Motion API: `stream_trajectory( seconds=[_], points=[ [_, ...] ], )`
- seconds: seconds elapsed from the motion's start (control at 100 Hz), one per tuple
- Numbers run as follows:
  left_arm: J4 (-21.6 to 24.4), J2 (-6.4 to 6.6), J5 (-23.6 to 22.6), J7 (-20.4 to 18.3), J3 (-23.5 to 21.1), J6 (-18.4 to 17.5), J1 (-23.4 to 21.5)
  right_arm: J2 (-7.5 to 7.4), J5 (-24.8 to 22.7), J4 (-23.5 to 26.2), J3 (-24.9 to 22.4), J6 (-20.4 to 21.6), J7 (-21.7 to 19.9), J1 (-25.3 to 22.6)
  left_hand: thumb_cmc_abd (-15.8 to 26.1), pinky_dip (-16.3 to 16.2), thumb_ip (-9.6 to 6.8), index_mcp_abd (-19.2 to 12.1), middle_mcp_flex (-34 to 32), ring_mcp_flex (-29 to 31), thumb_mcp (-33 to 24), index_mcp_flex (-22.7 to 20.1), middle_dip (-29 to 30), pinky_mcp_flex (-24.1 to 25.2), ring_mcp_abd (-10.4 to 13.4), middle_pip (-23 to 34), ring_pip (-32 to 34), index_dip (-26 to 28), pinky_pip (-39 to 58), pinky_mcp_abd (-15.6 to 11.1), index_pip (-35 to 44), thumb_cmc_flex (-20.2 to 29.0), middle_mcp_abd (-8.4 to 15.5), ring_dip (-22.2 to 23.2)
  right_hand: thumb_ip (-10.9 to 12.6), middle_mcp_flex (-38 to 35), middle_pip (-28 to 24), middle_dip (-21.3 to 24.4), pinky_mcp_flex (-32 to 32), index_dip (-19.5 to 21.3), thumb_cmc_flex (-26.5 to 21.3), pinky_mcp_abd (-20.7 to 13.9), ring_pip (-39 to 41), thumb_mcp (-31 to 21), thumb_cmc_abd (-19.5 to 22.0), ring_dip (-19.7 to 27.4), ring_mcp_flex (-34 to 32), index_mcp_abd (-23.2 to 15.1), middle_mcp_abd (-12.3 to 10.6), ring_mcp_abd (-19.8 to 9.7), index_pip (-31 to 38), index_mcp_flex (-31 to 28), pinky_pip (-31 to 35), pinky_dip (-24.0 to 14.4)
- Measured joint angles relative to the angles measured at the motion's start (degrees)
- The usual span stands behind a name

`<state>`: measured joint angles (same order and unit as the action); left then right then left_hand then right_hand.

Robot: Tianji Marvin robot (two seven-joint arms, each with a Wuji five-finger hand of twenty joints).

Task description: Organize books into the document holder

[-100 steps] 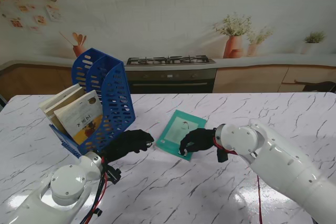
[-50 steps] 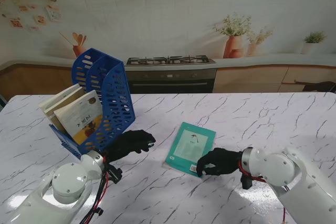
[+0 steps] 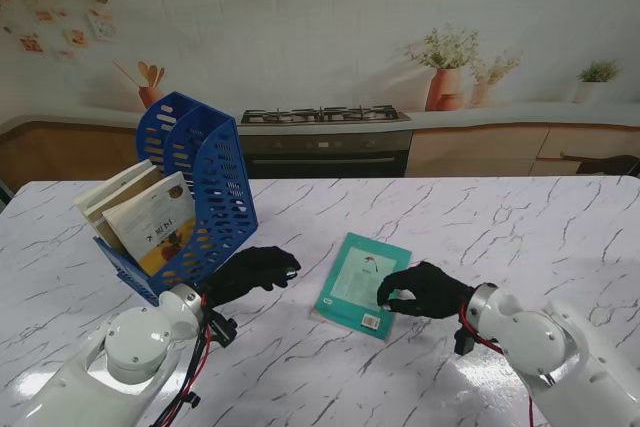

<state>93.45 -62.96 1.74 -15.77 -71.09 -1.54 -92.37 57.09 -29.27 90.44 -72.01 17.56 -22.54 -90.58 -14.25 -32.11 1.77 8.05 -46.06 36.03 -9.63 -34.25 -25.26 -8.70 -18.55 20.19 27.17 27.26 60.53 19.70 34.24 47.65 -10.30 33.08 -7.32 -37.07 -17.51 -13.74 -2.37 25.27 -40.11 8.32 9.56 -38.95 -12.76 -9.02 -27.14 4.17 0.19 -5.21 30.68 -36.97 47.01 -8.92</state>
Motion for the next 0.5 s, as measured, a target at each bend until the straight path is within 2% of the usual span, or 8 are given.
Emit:
stream_trajectory(
  seconds=[0.09, 0.18, 0.35, 0.5],
  points=[
    [-0.02, -0.02, 0.05, 0.01, 0.04, 0.04, 0.01, 0.19, 0.72, -3.71, 4.21, -0.18, 0.09, 4.58, 0.27, -0.01, 0.0, 0.0, 0.02, 0.0, 0.56, 0.0, 0.0, 0.01, -0.02, 0.0, 0.0, 0.0, 0.0, -0.01, 0.0, 0.47, 0.0, 0.0, 0.0, -0.02, -0.06, 0.0, 0.0, 0.0, 0.0, 0.01, 0.0, 0.76, 0.0, 0.0, -0.05, 0.0, 0.0, 0.0, -0.48, 0.0, 0.01, -0.03],
    [0.0, -0.01, 0.05, -0.5, -0.08, 0.26, -0.04, 0.52, 1.54, -6.3, 7.89, -0.5, 2.17, 8.15, 0.64, -0.01, 0.0, 0.0, 1.31, -0.03, 0.62, 0.0, 0.0, 0.06, -0.03, 0.01, 0.0, 0.0, 0.0, -0.01, 0.0, 0.87, -0.01, 0.0, 0.0, 0.01, -0.69, 0.0, 0.0, 0.0, 0.0, 0.01, 0.0, 2.49, 0.07, 0.0, -0.05, -0.01, 0.0, 0.0, -1.2, 0.0, 0.01, -0.03],
    [0.26, 0.03, 0.24, -0.77, -0.26, 0.82, -0.34, 1.19, 2.87, -10.1, 13.86, 0.23, 3.67, 13.18, 0.64, -0.01, 0.0, 0.0, 1.31, -0.03, 0.64, 0.0, 0.0, 0.08, -0.05, 0.01, 0.0, 0.0, 0.0, -0.01, 0.0, 0.87, -0.01, 0.0, 0.0, 0.1, -0.74, 0.0, 0.0, 0.42, 0.0, 0.01, 0.0, 4.6, 0.77, 0.0, -0.05, -0.01, 0.0, 0.0, -1.98, 0.0, 0.01, -0.04],
    [0.57, 0.0, 0.29, -0.55, -0.51, 1.13, -0.83, 1.61, 3.3, -11.92, 17.05, 1.28, 3.78, 15.43, 0.64, -0.01, 0.0, 0.0, 1.31, -0.03, 0.65, 0.0, 0.0, 0.09, -0.07, 0.01, 0.0, 0.0, 0.0, -0.02, 0.0, 0.87, -0.01, 0.0, 0.0, 0.1, -0.74, 0.0, 0.0, 1.07, -0.57, 0.01, 0.0, 6.97, 1.97, -0.01, -0.05, -0.01, 0.0, 0.0, -2.73, 0.0, -0.07, -0.04]
  ],
)
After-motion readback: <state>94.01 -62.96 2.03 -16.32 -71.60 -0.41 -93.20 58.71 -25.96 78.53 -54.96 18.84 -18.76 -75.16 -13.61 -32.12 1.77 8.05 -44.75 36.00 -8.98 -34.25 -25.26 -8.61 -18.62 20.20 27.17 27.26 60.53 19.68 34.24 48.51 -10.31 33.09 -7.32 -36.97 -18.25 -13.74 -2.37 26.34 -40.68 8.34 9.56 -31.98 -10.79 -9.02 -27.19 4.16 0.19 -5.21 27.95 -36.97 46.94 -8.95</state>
